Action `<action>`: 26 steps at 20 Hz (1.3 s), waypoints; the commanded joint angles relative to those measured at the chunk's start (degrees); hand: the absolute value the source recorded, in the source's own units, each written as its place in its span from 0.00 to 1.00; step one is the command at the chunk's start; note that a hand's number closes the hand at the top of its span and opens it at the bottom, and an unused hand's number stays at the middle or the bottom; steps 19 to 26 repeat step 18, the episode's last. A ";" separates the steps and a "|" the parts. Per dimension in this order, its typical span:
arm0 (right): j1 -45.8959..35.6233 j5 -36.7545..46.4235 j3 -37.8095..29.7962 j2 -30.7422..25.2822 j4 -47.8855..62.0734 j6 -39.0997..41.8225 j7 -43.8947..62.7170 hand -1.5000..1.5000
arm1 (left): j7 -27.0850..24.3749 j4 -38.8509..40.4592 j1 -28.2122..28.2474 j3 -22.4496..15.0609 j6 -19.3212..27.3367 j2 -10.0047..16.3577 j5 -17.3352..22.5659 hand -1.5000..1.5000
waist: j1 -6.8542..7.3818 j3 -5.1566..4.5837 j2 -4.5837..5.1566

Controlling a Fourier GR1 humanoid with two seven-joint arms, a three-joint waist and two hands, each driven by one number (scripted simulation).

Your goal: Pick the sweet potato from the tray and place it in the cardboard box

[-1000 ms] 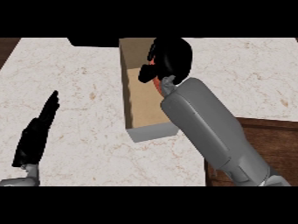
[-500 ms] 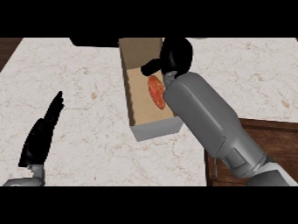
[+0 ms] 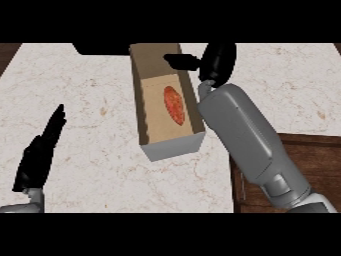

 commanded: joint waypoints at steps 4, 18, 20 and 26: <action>8.96 -3.51 -6.19 -4.78 -14.36 -5.90 -3.31 0.00 | 0.80 -0.95 1.14 1.97 0.08 0.76 0.81 0.50 | -1.99 0.00 -0.55; 51.28 -15.63 -10.67 -21.96 -60.89 8.72 -3.99 0.00 | -2.95 -2.45 5.76 2.49 -0.78 0.61 1.37 0.50 | -2.75 0.00 -0.63; 51.28 -15.63 -10.67 -21.96 -60.89 8.72 -3.99 0.00 | -2.95 -2.45 5.76 2.49 -0.78 0.61 1.37 0.50 | -2.75 0.00 -0.63; 51.28 -15.63 -10.67 -21.96 -60.89 8.72 -3.99 0.00 | -2.95 -2.45 5.76 2.49 -0.78 0.61 1.37 0.50 | -2.75 0.00 -0.63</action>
